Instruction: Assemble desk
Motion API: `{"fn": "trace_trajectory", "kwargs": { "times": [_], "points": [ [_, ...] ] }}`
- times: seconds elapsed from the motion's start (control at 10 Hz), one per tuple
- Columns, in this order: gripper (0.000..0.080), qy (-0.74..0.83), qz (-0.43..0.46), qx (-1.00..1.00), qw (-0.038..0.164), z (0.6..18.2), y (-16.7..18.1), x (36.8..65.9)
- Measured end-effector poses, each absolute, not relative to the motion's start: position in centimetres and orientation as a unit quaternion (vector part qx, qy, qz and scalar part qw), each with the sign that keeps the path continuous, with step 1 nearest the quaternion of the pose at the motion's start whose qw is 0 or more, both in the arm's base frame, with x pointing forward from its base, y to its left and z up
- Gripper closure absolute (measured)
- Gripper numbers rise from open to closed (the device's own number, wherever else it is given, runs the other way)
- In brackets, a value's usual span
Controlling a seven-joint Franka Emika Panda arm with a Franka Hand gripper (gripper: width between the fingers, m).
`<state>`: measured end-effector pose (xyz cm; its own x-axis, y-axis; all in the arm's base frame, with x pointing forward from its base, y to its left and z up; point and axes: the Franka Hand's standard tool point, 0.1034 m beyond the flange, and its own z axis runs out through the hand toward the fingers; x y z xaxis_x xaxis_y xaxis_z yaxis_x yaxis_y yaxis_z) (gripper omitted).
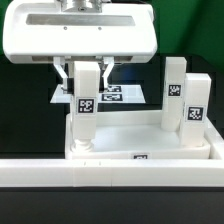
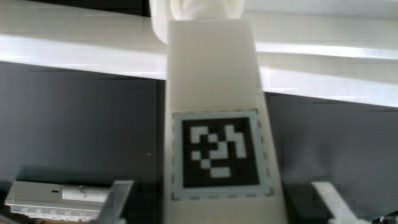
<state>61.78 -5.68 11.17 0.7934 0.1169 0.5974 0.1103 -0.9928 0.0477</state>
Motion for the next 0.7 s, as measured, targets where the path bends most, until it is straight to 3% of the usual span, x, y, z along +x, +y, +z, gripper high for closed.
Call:
{"fn": "trace_trajectory", "kwargs": {
  "times": [0.7],
  "points": [
    [0.0509,0.06,0.318,0.946,0.005,11.17,-5.55,61.9]
  ]
}}
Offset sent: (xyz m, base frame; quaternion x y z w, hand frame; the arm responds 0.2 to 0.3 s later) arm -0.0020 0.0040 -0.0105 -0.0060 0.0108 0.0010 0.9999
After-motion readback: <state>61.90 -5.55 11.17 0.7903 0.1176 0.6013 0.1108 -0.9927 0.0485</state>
